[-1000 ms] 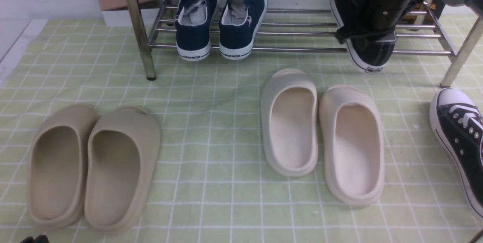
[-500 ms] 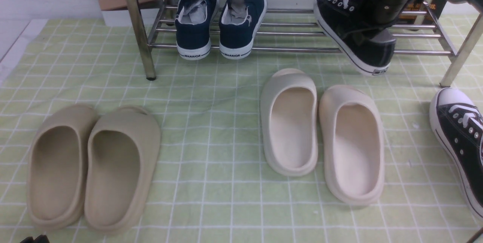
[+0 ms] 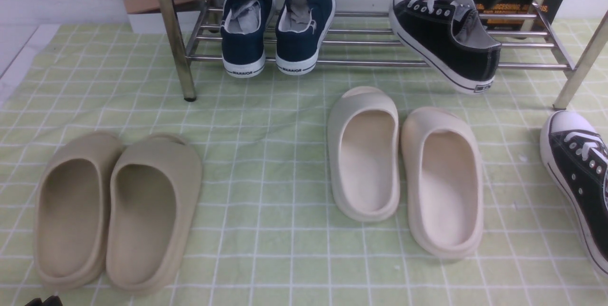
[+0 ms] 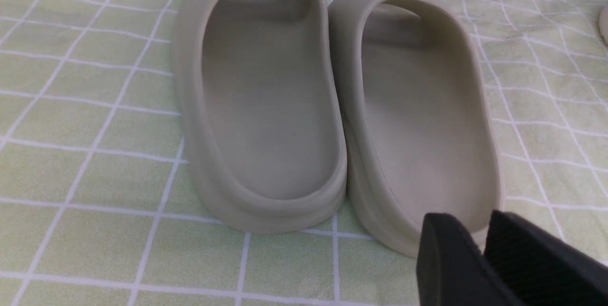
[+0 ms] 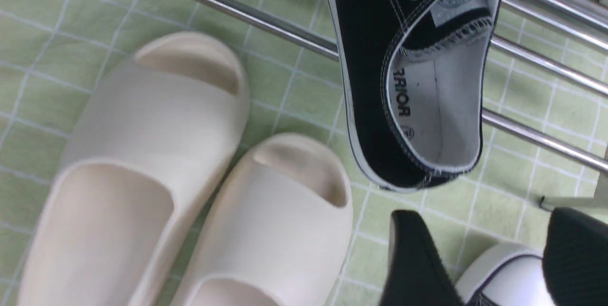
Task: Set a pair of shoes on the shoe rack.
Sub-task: Use the right arm to grab the shoe closest to it
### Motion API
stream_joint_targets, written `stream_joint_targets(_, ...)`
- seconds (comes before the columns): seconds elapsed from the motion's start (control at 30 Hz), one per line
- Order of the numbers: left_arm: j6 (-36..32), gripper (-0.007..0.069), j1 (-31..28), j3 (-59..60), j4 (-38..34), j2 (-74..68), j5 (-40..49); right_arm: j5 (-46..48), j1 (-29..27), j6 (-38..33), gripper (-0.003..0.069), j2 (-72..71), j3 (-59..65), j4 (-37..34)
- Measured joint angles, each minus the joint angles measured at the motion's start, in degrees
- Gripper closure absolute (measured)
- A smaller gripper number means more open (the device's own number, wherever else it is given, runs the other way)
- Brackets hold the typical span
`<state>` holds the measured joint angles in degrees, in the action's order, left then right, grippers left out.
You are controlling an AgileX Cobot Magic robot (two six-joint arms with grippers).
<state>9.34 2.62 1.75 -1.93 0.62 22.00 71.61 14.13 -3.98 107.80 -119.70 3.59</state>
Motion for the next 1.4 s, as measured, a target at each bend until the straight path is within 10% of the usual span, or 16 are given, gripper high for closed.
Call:
stream_joint_targets(0.57, 0.0, 0.0466, 0.0, 0.0, 0.0, 0.0, 0.0, -1.73, -13.01, 4.89, 0.0445, -27.24, 52.03, 0.63)
stream_joint_targets(1.07, 0.0, 0.0446, 0.0, 0.0, 0.0, 0.0, 0.0, -21.58, -15.16, 5.23, 0.0221, -27.46, 68.51, -2.87)
stream_joint_targets(1.4, 0.0, 0.0438, 0.0, 0.0, 0.0, 0.0, 0.0, -25.83, -15.16, 5.23, 0.0472, -17.25, 68.55, -1.56)
